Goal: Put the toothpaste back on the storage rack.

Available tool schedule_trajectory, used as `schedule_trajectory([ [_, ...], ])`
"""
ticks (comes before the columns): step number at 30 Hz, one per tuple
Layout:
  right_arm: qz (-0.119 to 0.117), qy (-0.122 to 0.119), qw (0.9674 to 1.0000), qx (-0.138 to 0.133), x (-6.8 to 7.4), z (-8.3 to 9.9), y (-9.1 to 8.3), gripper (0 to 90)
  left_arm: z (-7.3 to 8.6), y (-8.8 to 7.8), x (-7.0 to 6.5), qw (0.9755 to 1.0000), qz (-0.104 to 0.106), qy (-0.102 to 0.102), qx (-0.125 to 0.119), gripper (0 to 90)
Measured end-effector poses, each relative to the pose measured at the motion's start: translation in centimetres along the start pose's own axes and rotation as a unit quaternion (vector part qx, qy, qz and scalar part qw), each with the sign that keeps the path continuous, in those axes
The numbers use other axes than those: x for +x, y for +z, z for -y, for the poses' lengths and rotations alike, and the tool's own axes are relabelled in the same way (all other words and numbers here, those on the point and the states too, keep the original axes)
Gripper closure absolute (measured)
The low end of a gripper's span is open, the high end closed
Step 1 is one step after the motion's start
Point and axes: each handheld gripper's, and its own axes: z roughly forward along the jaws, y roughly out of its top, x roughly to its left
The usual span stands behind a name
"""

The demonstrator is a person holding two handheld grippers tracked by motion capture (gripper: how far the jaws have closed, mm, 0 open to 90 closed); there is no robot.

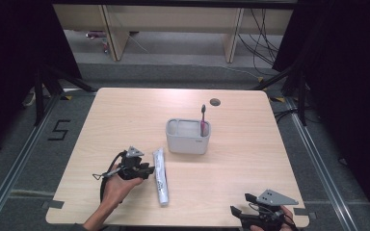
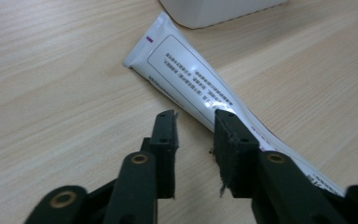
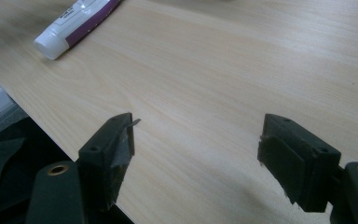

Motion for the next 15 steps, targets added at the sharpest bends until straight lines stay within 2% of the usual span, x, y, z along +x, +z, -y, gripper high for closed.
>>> schedule_trajectory([
  [2,-0.003,0.009,1.0,0.003,0.1,0.0,0.0,26.8,-0.2,-0.1,0.0,0.9996,0.014,-0.021,0.011,59.7],
  [3,-0.004,0.016,0.9999,0.006,0.2,0.0,0.0,26.8,-0.2,-0.1,0.0,0.9996,0.014,-0.021,0.014,57.4],
  [4,-0.005,0.009,0.9999,-0.001,0.1,0.0,0.1,26.8,-0.4,-0.3,0.0,0.9994,0.014,-0.022,0.025,55.0],
  [7,-0.003,0.008,1.0,0.003,0.1,0.0,0.0,26.8,-0.5,-0.4,-0.1,0.999,0.017,-0.024,0.033,49.6],
  [8,0.0,-0.001,1.0,0.0,0.0,0.0,0.0,26.8,-0.7,-0.5,-0.1,0.9983,0.023,-0.033,0.042,48.2],
  [9,0.0,-0.001,1.0,0.0,0.0,0.0,0.0,26.8,-0.7,-0.5,-0.1,0.9983,0.023,-0.033,0.042,46.8],
  [10,-0.007,0.027,0.9996,0.001,0.4,0.1,0.1,26.8,-0.9,-0.4,-0.1,0.9971,0.03,-0.049,0.049,45.6],
  [11,-0.002,0.02,0.9998,0.006,0.3,0.1,-0.1,26.8,-1.0,-0.4,-0.2,0.997,0.031,-0.051,0.05,44.6],
  [12,0.002,0.002,1.0,-0.001,0.1,0.0,0.0,26.8,-1.1,-0.3,-0.2,0.996,0.038,-0.059,0.056,43.5],
  [15,0.002,0.005,1.0,0.001,0.1,0.0,0.0,26.8,-1.2,-0.2,-0.3,0.9951,0.04,-0.066,0.061,41.8],
])
